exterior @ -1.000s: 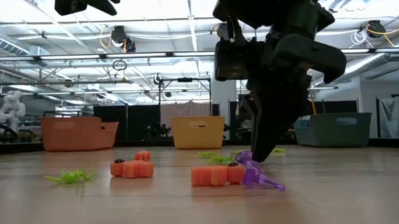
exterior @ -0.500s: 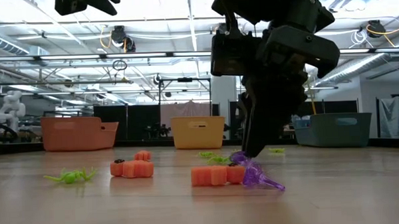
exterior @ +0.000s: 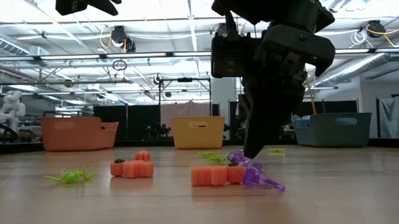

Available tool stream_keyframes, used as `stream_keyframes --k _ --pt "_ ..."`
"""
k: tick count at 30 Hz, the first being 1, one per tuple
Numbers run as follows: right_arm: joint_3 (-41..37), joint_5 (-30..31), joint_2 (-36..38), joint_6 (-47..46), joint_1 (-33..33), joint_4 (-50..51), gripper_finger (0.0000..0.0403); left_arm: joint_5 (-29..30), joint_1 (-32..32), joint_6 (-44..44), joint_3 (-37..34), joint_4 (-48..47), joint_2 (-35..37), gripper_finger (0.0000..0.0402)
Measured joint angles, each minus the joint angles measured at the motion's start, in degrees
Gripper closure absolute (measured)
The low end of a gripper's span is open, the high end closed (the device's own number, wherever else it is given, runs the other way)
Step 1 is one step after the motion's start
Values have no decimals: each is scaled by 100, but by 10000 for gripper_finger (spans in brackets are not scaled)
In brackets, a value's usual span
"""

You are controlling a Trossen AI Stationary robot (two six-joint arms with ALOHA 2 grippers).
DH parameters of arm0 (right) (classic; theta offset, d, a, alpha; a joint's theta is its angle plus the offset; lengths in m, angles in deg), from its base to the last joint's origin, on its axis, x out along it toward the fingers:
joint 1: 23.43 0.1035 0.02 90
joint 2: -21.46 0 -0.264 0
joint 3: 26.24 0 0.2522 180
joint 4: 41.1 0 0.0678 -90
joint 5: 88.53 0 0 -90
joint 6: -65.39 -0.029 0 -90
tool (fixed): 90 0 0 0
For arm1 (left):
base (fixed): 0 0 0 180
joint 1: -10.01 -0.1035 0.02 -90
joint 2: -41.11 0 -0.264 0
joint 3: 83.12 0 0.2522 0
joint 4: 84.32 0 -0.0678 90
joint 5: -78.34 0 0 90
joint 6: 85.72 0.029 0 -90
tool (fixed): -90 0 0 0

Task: Sort Halloween decoration
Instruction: Put the purple witch hat toy into the yellow bin

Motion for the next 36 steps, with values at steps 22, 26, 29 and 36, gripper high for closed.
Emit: stream_keyframes --k 22,26,29,36 --pt "0 -129 1087 -216 -180 -22 403 83 70 -134 0 159 1 293" --pt "0 -127 1427 -324 -267 -167 403 188 302 -146 -2 454 1 293" --pt "0 -128 1715 -335 -324 -414 403 380 450 -147 -2 567 1 293" --pt "0 -134 2319 -335 -502 -1124 403 476 538 -154 -2 708 1 293"
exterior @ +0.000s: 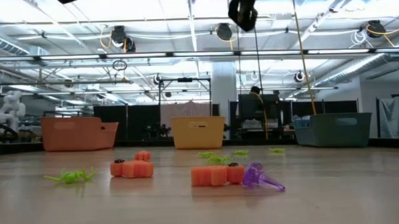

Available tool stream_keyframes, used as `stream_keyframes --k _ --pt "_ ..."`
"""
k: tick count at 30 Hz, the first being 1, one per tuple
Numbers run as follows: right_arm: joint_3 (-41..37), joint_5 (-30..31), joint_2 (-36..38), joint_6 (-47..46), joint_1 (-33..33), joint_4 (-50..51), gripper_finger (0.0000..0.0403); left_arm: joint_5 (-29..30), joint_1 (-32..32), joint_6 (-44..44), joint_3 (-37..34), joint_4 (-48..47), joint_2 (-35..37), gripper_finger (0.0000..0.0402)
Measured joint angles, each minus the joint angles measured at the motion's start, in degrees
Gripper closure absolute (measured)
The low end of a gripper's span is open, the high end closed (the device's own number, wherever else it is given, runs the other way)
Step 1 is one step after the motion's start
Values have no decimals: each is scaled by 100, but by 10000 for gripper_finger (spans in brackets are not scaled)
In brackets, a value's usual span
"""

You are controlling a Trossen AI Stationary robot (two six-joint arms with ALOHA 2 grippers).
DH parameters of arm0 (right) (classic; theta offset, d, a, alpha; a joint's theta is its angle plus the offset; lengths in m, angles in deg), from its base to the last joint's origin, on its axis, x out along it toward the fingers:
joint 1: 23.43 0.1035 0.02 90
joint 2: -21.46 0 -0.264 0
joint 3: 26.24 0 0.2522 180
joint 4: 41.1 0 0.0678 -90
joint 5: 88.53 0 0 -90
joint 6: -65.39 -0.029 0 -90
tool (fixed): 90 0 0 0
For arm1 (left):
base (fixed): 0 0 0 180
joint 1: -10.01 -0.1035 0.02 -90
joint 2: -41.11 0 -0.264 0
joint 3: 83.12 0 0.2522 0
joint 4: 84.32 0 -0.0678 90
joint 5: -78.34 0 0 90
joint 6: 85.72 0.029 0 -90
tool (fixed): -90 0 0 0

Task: Sort Halloween decoration
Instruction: Put the purple witch hat toy into the yellow bin

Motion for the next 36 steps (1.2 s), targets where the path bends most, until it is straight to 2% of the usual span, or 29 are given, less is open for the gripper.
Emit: stream_keyframes --k 8,12,18,23,26,36 --pt "-3 -166 533 212 -284 -351 403 9 0 3 0 130 0 293" --pt "-348 -387 870 33 -454 -816 403 28 -7 3 0 128 0 293" --pt "-1621 -461 1412 -658 -625 -2754 403 151 -7 7 0 119 0 293" --pt "-2596 -456 1468 -1267 -639 -4925 403 249 -96 9 0 117 0 293" --pt "-2912 -449 1404 -1454 -639 -5732 403 257 -195 8 0 117 0 293" --pt "-3012 -446 1368 -1240 -786 -5990 403 257 -611 51 0 121 0 293"
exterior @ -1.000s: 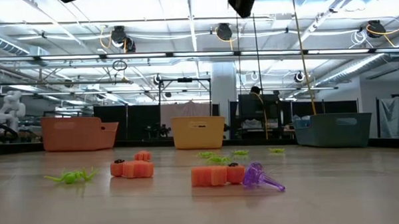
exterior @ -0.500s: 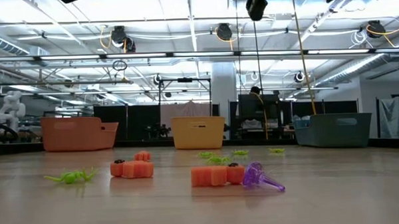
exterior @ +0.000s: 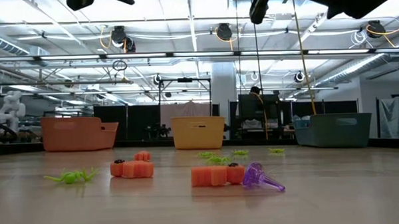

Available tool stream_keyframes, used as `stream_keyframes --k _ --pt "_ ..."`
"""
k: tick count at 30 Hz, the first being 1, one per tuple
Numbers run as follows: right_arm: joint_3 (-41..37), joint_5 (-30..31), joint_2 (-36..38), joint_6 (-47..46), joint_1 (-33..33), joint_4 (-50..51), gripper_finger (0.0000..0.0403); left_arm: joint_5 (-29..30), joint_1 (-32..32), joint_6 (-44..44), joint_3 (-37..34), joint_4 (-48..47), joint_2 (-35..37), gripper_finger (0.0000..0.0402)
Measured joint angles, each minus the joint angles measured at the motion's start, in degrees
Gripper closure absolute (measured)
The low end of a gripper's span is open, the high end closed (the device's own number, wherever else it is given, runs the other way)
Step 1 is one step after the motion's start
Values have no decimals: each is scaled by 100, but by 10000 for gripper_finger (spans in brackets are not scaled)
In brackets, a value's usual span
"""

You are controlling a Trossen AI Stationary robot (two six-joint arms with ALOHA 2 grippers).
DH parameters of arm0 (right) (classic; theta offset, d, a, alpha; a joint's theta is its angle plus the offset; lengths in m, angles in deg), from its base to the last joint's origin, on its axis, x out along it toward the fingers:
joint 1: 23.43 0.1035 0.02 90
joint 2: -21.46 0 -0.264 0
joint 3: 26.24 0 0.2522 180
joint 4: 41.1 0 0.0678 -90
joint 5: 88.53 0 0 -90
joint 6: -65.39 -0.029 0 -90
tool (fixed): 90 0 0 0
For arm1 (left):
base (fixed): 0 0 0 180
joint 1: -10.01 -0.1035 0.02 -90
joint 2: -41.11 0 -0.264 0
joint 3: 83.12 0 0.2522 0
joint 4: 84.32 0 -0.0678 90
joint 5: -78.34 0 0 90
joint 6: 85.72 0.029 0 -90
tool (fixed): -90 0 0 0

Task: Sort Halloween decoration
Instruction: Put the purple witch hat toy into the yellow bin

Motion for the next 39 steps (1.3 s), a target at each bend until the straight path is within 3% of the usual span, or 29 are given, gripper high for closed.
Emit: stream_keyframes --k 23,39 --pt "2 8 0 4120 -155 21 403 -54 -189 0 0 176 0 293" --pt "2 289 2 4137 -153 538 403 -434 -189 154 0 339 -2 293"
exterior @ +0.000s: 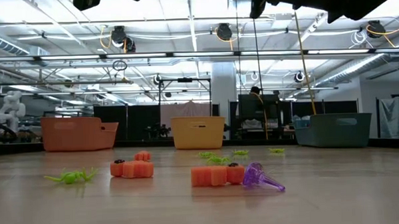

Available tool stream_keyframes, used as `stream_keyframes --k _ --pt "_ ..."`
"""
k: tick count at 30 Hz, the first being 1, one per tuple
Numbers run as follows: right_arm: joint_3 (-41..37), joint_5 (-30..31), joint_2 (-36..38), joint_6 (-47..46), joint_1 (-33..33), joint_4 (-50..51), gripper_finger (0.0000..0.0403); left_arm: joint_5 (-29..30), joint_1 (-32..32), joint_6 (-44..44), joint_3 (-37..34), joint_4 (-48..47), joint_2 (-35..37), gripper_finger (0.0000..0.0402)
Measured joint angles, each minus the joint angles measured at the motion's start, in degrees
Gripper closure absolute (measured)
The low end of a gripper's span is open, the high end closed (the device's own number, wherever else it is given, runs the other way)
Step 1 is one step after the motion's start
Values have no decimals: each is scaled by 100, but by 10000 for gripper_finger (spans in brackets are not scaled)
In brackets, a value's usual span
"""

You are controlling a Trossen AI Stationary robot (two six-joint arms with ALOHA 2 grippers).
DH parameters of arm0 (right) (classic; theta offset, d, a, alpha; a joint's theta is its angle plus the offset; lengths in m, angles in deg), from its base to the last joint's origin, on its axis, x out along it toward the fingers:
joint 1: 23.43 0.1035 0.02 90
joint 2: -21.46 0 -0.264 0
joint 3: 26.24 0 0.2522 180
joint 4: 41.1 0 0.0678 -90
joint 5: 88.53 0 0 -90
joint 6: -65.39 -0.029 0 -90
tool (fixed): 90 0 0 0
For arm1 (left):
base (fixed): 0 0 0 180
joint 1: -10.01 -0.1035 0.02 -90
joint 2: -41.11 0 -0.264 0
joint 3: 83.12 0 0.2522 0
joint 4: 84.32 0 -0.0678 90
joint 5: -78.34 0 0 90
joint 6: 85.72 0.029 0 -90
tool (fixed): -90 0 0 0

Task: Sort Halloween decoration
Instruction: Put the purple witch hat toy into the yellow bin

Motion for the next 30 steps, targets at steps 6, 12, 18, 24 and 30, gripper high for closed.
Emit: stream_keyframes --k 6,12,18,24,30 --pt "0 50 0 -640 -43 18 403 78 -33 275 0 -2 0 293" --pt "0 50 0 -1132 -230 76 403 224 -377 773 0 -4 0 293" --pt "0 -5 0 -1530 -878 564 403 236 -886 874 0 -4 0 293" --pt "300 -624 0 -1409 -1768 1581 403 238 -1356 902 0 -4 0 293" --pt "792 -788 -142 -1049 -2542 2866 403 238 -1658 863 0 -6 0 293"
